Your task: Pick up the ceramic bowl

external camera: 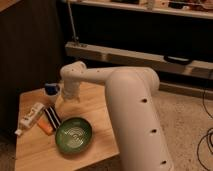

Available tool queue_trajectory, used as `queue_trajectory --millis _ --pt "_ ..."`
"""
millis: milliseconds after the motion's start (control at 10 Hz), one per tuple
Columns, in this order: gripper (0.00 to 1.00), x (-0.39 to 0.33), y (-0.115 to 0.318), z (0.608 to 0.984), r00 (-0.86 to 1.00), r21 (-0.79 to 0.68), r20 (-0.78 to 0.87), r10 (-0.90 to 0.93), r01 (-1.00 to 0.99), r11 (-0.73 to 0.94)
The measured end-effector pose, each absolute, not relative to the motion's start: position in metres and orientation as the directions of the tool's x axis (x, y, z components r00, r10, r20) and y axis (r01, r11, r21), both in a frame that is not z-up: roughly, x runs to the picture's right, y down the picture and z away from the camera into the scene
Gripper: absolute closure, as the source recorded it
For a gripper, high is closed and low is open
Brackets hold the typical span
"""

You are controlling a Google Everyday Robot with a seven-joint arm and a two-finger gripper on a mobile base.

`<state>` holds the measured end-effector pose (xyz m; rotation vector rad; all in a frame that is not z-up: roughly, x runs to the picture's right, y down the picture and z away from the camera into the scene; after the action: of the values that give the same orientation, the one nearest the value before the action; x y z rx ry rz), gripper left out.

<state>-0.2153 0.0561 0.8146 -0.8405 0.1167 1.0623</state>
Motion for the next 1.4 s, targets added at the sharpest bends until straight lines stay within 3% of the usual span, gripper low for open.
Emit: queue_trajectory --millis 400,600,1000,1400 --pt "0.20 -0.184 0.051 0.767 0.495 -0.564 -0.477 0.727 -0.806 0.179" --pt "0.20 -0.157 0.075 0.750 0.471 -0.586 -0.479 0.741 -0.800 0.130" --pt "0.20 -0.099 0.151 0.763 0.417 -0.611 -0.471 0.777 -0.790 0.052" --pt "0.20 -0.078 0.185 0.779 0.374 -0.604 -0.457 0.807 -0.796 0.027"
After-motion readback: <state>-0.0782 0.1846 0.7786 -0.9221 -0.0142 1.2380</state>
